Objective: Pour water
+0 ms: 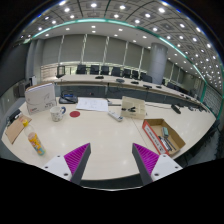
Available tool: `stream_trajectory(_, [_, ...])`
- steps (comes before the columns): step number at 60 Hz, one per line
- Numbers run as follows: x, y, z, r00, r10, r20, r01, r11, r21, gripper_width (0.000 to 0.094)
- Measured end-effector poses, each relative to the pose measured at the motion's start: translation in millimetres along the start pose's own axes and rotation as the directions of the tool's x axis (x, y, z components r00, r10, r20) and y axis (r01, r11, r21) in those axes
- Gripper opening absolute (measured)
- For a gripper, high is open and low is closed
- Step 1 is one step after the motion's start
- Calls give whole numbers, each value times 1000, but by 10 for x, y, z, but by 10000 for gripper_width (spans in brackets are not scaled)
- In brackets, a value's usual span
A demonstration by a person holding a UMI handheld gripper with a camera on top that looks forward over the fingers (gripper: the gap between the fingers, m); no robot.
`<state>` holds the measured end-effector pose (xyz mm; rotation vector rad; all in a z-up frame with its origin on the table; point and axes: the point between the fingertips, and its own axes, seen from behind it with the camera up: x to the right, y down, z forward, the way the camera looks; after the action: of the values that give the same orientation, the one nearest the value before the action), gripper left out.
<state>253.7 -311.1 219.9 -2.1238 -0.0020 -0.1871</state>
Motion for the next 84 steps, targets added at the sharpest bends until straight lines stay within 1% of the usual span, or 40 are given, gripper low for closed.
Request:
stream_trajectory(9, [-381, 228, 28, 998, -23, 61, 24, 1000, -15, 859])
stream_trajectory(28, [-2032, 819, 55, 968, -79, 239, 87, 996, -26, 858])
stream_trajectory(33, [-2540, 869, 134, 955, -79, 284, 85, 996, -6, 855])
stream_trajectory(39, [-3084, 803, 292, 943, -103, 315, 92, 994, 52, 855])
stream_trajectory(45, [-3524, 684, 499, 940, -114, 321, 83, 991, 107, 857])
stream_trajectory(50, [-3770, 634, 728, 950, -87, 301, 55, 992, 112, 850])
stream_trajectory(53, [-3886, 602, 845, 955, -61, 290, 28, 993, 114, 802])
stream_trajectory(59, [-3964, 554, 1048, 969, -25, 247, -6, 992, 123, 678])
stream_trajectory(63, [-3942, 534, 1135, 976, -17, 218, -12, 991, 131, 537])
stream_trajectory(64, [-3928, 521, 1146, 978, -14, 210, -15, 991, 136, 522])
stream_trajectory(75, [-3952, 447, 1129, 981, 9, 191, -35, 991, 133, 433])
stream_trajectory(76, [-3975, 429, 1121, 981, 3, 195, -29, 991, 133, 434])
stream_trajectory(77, [-4003, 404, 1125, 980, -3, 200, -24, 991, 134, 417])
stream_trajectory(80, [-4085, 306, 1098, 977, -11, 211, -19, 990, 141, 417])
stream_trajectory(83, [-4218, 156, 1063, 971, -13, 240, -24, 988, 153, 416])
stream_trajectory(84, [-4268, 93, 1053, 968, -12, 250, -28, 987, 159, 389])
